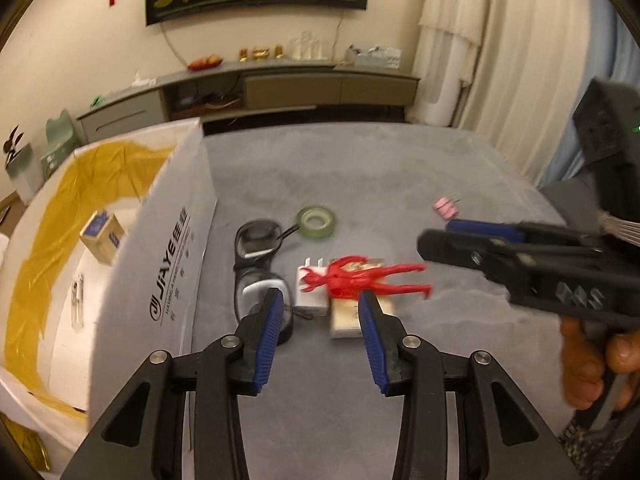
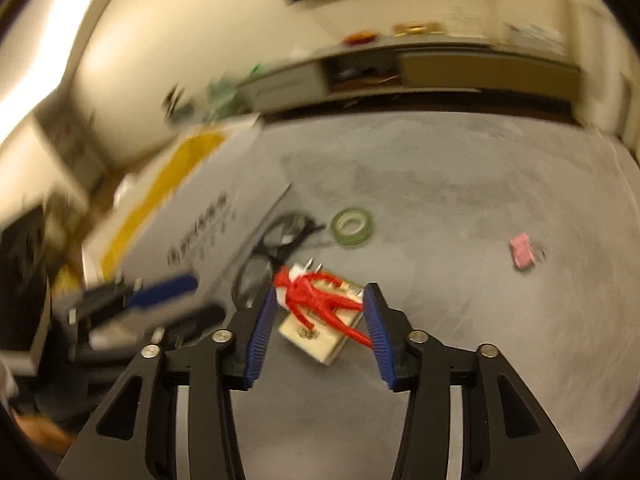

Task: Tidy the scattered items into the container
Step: 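Move both open tools back toward the red figure and tissue pack, then grasp the red toy figure with the right tool while the left grasps the tissue pack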

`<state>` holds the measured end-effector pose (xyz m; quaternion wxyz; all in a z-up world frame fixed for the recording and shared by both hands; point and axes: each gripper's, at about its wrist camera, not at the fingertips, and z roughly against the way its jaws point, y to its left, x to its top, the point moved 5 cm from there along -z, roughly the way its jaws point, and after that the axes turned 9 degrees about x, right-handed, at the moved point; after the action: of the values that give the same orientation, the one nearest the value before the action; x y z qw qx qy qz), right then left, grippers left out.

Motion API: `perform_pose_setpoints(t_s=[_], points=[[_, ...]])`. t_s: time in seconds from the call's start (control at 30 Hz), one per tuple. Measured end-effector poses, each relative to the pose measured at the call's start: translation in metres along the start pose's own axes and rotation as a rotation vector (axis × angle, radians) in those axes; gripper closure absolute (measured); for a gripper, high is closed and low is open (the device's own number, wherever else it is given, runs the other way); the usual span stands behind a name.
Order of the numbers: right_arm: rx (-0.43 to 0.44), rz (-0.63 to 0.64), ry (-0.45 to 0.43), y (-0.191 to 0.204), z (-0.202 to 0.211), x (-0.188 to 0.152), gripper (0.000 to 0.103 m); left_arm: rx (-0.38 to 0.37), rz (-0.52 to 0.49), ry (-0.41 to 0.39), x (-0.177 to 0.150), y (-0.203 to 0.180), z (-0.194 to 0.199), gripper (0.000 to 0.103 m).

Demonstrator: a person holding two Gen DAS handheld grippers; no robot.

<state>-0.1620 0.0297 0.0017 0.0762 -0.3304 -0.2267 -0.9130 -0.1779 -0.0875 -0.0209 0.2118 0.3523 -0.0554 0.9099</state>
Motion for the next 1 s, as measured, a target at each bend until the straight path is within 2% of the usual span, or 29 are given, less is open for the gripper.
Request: perform_pose_setpoints(t_s=[0.13,0.2,0.23,0.3,0.33,0.4,0.47,0.67,0.73,0.83,1.0], points=[[-0.071,0.212,0.084,0.006,-0.025,-0.002,0.053,0.039,0.039,0.041,-0.003,0.011,-0.028,0.059],[-0.061,0.269,0.115,0.009,-0.036,-0.004,0.053,0.026,0.043,0.029,-0.002,0.013,-0.037,0.054],[-0.060,0.301,0.130,0.011,-0.042,-0.006,0.053,0.053,0.046,0.048,-0.002,0.015,-0.044,0.050],[-0.067,0.359,0.156,0.014,-0.054,-0.011,0.053,0.035,0.058,0.049,0.000,0.015,-0.050,0.050],[-0.070,0.383,0.166,0.015,-0.060,-0.013,0.053,0.042,0.052,0.032,0.001,0.015,-0.052,0.049],[-0.073,0.411,0.186,0.014,-0.072,-0.018,0.053,0.074,0.050,0.063,0.000,0.018,-0.061,0.049],[-0.071,0.418,0.191,0.011,-0.083,-0.020,0.053,0.045,0.075,0.056,0.001,0.022,-0.062,0.048],[0.003,0.226,0.184,-0.008,-0.078,-0.013,0.063,0.026,0.075,0.036,0.003,0.029,-0.062,0.048],[0.028,0.160,0.166,-0.012,-0.069,-0.009,0.077,0.007,0.086,0.033,0.004,0.030,-0.063,0.049],[0.054,0.061,0.147,-0.022,-0.054,-0.007,0.084,-0.032,0.084,0.029,0.005,0.023,-0.060,0.049],[0.113,-0.170,0.124,-0.054,-0.037,-0.015,0.086,-0.064,0.012,0.011,0.006,-0.003,-0.052,0.049]])
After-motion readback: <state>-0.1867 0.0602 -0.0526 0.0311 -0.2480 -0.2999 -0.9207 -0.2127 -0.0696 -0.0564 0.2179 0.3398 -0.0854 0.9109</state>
